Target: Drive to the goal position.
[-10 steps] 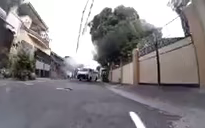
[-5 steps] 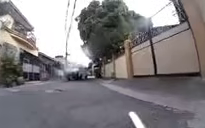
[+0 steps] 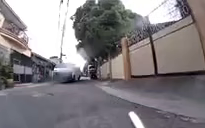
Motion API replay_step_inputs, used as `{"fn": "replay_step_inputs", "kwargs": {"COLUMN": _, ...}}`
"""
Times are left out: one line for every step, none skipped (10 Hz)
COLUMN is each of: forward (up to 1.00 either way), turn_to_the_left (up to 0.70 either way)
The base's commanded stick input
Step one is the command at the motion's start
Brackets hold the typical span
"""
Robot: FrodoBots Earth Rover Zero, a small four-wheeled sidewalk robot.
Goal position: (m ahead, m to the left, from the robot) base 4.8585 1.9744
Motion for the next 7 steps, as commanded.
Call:
{"fn": "replay_step_inputs", "kwargs": {"forward": 0.85, "turn_to_the_left": 0.00}}
{"fn": "replay_step_inputs", "kwargs": {"forward": 0.85, "turn_to_the_left": 0.00}}
{"fn": "replay_step_inputs", "kwargs": {"forward": 0.85, "turn_to_the_left": 0.00}}
{"fn": "replay_step_inputs", "kwargs": {"forward": 0.85, "turn_to_the_left": 0.00}}
{"fn": "replay_step_inputs", "kwargs": {"forward": 0.85, "turn_to_the_left": -0.01}}
{"fn": "replay_step_inputs", "kwargs": {"forward": 0.85, "turn_to_the_left": -0.02}}
{"fn": "replay_step_inputs", "kwargs": {"forward": 0.85, "turn_to_the_left": -0.04}}
